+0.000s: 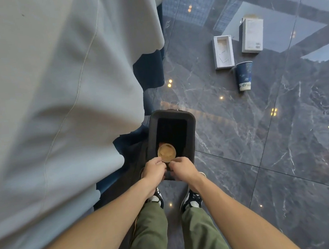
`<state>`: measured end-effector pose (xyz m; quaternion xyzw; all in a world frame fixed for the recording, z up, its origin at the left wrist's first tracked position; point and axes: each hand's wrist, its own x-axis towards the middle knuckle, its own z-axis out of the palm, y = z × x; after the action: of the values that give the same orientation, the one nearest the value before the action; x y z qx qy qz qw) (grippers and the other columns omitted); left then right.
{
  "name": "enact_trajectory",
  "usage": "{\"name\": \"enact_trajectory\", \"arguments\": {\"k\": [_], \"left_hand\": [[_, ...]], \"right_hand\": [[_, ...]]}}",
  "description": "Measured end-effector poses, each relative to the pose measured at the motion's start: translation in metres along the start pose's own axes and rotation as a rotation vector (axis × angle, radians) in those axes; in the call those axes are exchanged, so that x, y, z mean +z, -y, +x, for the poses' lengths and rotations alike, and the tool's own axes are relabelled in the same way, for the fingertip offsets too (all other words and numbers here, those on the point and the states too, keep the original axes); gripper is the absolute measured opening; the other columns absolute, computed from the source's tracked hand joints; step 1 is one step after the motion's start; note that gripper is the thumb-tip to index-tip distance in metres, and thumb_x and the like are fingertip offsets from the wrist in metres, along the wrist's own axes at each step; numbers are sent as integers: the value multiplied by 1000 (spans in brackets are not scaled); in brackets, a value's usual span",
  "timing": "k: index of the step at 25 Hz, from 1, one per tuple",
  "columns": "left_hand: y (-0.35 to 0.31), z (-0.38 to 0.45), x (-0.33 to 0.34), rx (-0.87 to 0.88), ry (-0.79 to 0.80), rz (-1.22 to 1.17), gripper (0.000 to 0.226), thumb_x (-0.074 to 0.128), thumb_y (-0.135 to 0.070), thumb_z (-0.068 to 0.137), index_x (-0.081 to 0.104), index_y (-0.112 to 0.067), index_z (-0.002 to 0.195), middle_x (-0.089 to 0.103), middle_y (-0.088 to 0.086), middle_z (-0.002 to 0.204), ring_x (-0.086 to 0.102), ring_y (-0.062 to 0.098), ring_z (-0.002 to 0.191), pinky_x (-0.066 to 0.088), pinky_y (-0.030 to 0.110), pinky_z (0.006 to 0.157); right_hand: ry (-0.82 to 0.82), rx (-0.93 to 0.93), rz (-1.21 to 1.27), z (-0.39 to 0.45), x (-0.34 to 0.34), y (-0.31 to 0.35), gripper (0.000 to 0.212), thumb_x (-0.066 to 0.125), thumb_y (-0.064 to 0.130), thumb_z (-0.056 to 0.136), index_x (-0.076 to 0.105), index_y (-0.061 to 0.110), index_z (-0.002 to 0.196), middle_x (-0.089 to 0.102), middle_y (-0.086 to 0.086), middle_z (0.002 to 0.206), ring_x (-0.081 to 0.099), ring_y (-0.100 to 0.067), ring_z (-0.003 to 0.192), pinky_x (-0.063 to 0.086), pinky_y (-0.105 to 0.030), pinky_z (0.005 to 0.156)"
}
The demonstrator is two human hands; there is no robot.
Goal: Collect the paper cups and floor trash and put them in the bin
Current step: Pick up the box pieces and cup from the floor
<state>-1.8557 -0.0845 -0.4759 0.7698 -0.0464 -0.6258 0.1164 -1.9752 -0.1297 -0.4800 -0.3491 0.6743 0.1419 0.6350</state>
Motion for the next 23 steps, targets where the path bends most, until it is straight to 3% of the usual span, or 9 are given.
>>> {"name": "enact_trajectory", "arguments": {"k": [2,3,6,11,15,19,23], "left_hand": [[-3,-7,-1,0,-23,-19,47,54,-13,100,57,-20,147,67,6,128,69,24,113,60,44,99],[-6,-13,-2,5,-41,-11,47,54,-12,100,57,-20,147,67,7,130,69,24,114,59,45,100],[-24,-49,-3,46,-92,86,47,53,-14,100,57,-22,147,65,7,140,64,27,127,54,47,107],[-107,-155,12,319,-68,437,58,60,-26,102,44,-19,158,55,7,154,54,25,140,41,37,114],[-176,-240,40,463,-36,659,71,61,-41,101,33,-19,163,41,5,165,42,28,150,36,42,121],[-232,-318,74,619,-99,863,81,59,-54,97,28,-22,164,32,7,169,33,31,154,30,51,124],[-273,-378,115,729,-160,1026,85,56,-60,95,22,-27,165,21,10,173,22,34,159,24,55,125]], "right_hand": [[-18,-26,-23,-9,-5,1,33,49,13,97,69,-4,118,70,-15,99,71,-33,101,58,-48,94],[-27,-33,-32,-16,-10,2,34,49,13,97,70,0,120,71,-12,103,70,-29,102,57,-50,98],[-68,-57,-38,-45,-40,7,35,50,13,93,73,2,117,71,-7,94,69,-25,93,56,-50,94],[-155,-200,-211,-142,-136,29,34,52,17,96,73,8,121,74,-12,124,65,-30,120,50,-35,101],[-191,-268,-351,-219,-216,40,36,52,21,98,70,4,124,70,-17,131,63,-35,123,51,-38,100],[-259,-326,-436,-289,-292,44,52,54,30,99,55,10,146,56,-11,152,52,-29,139,42,-35,111],[-379,-355,-522,-339,-356,50,61,54,41,93,49,21,150,53,-14,151,49,-39,138,43,-47,114]]}}
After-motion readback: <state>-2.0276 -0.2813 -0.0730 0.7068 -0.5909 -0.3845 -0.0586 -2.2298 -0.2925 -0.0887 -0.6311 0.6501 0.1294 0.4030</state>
